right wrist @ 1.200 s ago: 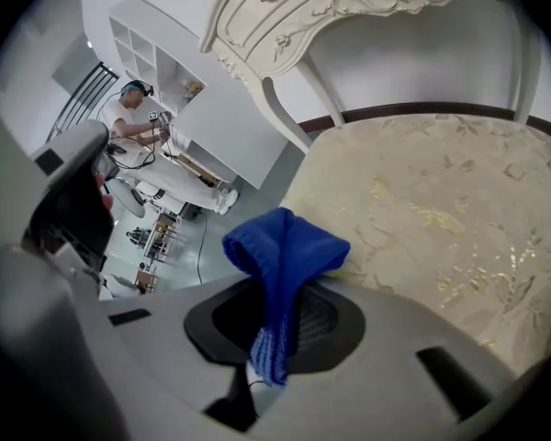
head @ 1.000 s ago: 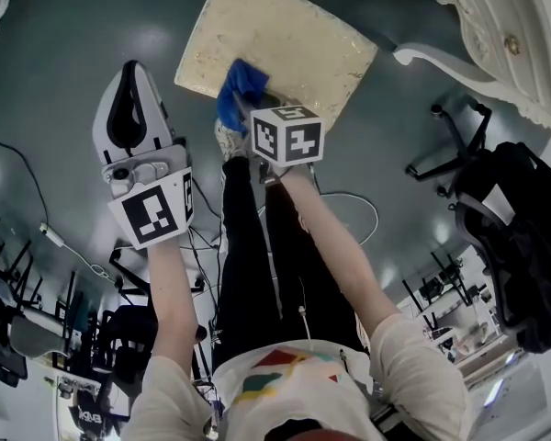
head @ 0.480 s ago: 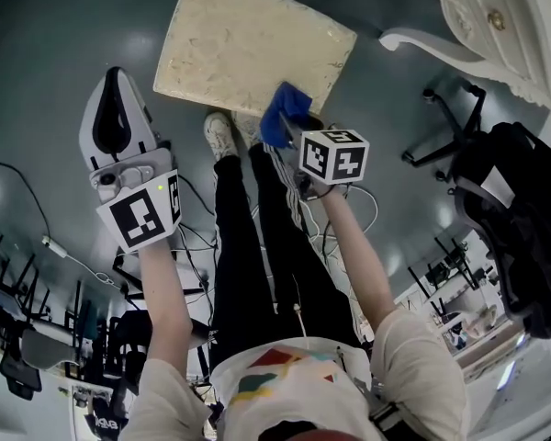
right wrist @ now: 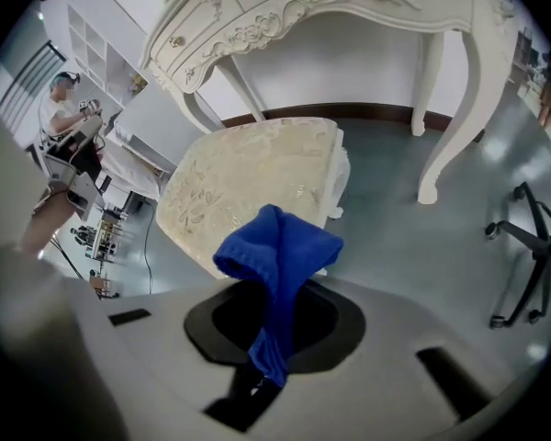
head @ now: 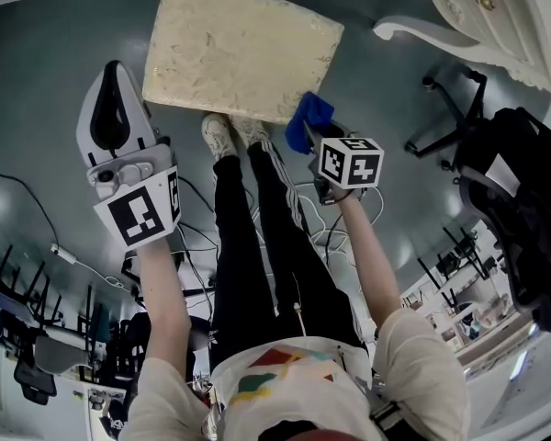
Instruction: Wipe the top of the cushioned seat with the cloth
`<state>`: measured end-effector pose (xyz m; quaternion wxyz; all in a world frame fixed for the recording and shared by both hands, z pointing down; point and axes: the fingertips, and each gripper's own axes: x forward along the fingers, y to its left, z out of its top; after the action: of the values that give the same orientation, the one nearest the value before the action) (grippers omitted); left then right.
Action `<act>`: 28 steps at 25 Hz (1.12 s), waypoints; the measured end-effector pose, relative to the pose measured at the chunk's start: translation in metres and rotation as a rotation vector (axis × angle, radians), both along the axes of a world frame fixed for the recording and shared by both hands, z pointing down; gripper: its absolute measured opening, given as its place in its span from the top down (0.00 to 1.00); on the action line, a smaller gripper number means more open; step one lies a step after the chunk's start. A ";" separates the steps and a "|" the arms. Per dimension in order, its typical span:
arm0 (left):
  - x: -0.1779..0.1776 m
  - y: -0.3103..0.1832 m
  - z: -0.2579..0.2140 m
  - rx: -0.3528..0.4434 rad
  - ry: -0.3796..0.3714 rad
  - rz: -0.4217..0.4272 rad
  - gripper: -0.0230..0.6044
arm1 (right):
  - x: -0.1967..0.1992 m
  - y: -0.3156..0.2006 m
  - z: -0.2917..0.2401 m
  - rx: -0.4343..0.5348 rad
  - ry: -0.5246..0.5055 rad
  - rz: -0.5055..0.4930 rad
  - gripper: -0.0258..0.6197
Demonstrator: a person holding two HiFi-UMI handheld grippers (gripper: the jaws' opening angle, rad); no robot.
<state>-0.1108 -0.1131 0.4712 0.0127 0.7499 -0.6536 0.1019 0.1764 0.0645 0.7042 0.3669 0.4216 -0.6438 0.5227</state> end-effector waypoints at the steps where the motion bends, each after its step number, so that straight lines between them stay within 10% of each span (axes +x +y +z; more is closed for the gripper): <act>1: 0.002 -0.001 0.001 -0.001 0.000 0.006 0.96 | 0.003 0.001 0.001 -0.003 0.005 -0.001 0.91; 14: 0.020 -0.011 -0.039 0.027 -0.003 0.029 0.96 | 0.048 -0.005 -0.018 0.029 0.169 0.064 0.91; 28: -0.011 0.002 -0.391 0.259 0.185 -0.183 0.96 | -0.063 -0.197 -0.461 0.882 0.035 0.024 0.91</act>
<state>-0.1214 -0.1116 0.0802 -0.0149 0.6889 -0.7227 -0.0541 0.1134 -0.1320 0.2430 0.1566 0.5543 -0.7939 0.1949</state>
